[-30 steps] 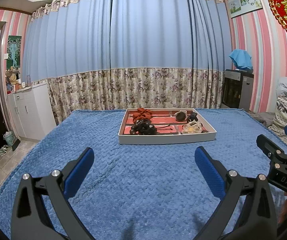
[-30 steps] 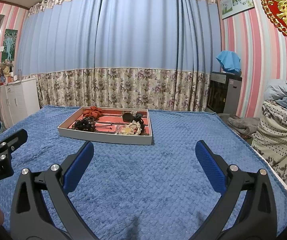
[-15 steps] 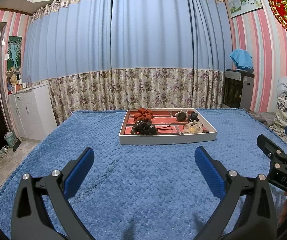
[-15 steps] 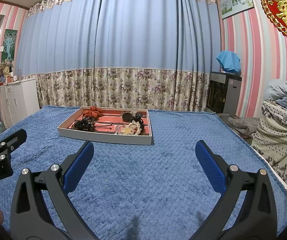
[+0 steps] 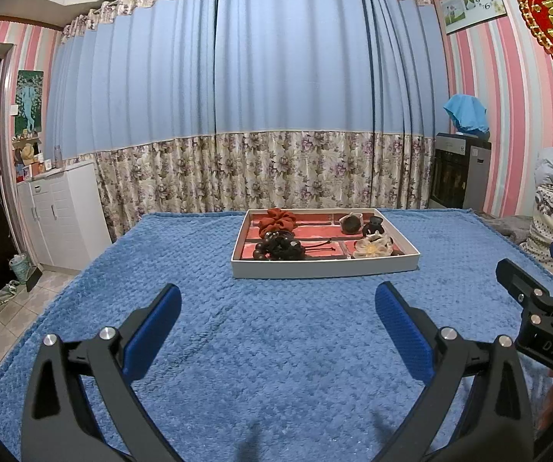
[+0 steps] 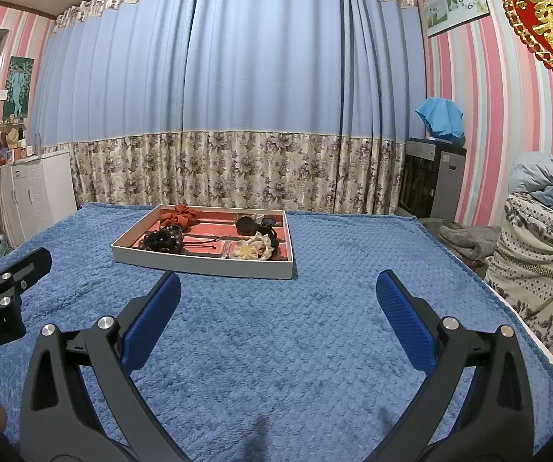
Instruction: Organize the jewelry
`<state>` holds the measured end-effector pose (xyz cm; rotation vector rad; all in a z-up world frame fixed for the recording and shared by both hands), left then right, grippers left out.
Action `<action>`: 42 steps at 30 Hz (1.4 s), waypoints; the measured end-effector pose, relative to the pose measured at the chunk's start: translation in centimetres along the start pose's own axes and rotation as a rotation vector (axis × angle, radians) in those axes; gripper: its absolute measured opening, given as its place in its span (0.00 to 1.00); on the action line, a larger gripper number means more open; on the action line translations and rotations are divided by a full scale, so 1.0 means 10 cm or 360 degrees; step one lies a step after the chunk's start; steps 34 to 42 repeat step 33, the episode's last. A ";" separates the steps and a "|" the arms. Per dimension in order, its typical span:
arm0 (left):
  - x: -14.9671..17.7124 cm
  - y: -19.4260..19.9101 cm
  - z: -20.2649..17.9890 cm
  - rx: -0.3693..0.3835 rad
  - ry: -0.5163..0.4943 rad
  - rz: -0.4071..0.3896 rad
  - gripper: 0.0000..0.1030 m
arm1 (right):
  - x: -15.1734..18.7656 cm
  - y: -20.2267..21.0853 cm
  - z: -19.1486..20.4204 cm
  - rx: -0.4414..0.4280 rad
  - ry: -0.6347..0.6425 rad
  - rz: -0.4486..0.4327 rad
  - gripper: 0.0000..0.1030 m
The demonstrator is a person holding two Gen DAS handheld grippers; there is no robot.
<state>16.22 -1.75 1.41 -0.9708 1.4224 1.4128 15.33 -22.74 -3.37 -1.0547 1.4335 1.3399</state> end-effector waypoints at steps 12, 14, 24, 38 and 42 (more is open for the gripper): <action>0.00 -0.01 0.01 -0.0005 -0.0002 -0.0004 0.96 | -0.01 -0.01 0.02 -0.0003 0.0002 -0.0002 0.96; 0.00 -0.02 0.02 -0.0011 -0.0004 -0.0010 0.96 | -0.01 -0.01 0.02 0.0000 0.0007 -0.0001 0.96; 0.00 -0.04 0.06 -0.0018 -0.0008 -0.0019 0.96 | -0.02 0.00 0.04 0.0000 0.0008 -0.0004 0.96; 0.03 -0.08 0.07 -0.0014 -0.0015 -0.0011 0.96 | -0.01 0.00 0.03 -0.0001 0.0008 -0.0002 0.96; 0.03 -0.08 0.07 -0.0014 -0.0015 -0.0011 0.96 | -0.01 0.00 0.03 -0.0001 0.0008 -0.0002 0.96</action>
Point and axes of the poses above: each gripper's, at about its wrist camera, not at the fingertips, and y roughly against the way its jaws point, z to its left, x to its underside, the point moved 8 cm from there along -y, roughly the way its jaws point, and after that the axes turned 3 degrees about -z, right-handed, at the moved point
